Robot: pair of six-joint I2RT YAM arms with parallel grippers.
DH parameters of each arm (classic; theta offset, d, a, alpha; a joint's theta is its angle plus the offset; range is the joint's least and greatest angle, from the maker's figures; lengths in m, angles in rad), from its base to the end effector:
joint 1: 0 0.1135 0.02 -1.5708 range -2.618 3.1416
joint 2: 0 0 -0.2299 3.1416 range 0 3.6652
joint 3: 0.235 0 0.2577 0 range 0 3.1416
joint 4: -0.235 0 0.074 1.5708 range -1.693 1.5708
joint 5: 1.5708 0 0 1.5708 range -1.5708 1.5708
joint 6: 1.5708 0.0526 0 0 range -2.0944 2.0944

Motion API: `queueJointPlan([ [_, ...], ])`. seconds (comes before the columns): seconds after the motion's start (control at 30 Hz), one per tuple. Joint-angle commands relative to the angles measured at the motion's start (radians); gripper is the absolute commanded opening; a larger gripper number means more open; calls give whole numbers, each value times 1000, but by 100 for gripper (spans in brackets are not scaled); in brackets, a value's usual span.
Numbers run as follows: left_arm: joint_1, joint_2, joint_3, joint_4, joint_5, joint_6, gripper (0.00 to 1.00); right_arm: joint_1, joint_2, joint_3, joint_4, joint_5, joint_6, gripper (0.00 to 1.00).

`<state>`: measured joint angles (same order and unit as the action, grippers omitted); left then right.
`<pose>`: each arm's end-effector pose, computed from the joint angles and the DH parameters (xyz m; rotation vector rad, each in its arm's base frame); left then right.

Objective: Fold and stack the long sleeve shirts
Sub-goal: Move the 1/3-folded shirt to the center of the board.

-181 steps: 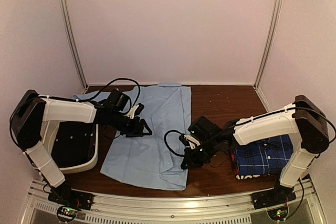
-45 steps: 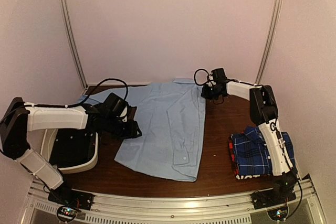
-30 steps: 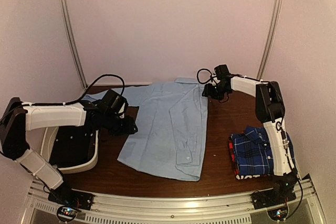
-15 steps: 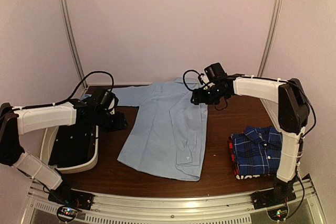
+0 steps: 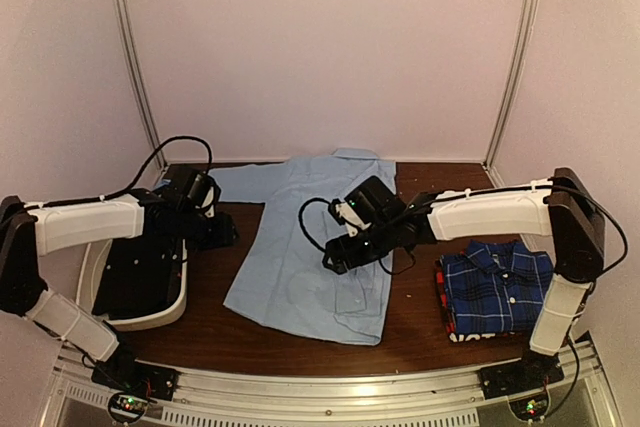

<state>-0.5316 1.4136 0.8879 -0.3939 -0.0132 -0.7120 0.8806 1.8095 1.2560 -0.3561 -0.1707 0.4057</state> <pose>0.2655 -0.1553 0.1660 -0.2364 2.5506 -0.4900 0.2455 0.3113 0.1569 -0.6910 2.5281 0.7185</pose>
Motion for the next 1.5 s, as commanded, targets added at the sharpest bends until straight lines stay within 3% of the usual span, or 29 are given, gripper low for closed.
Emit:
queueJointPlan([
  [0.0,10,29,-10,61,13,9,55,26,-35,-78,74,-7,62,79],
  [0.4,22,119,39,110,94,25,55,40,-83,-194,179,-18,134,78],
  [0.7,0,171,-37,193,169,0,54,162,-163,-322,181,-44,212,78],
  [1.1,-149,195,-127,202,145,-79,54,210,-255,-610,247,-88,321,78],
  [1.47,-282,129,-240,196,138,-212,53,210,-435,-745,89,-70,337,80],
])
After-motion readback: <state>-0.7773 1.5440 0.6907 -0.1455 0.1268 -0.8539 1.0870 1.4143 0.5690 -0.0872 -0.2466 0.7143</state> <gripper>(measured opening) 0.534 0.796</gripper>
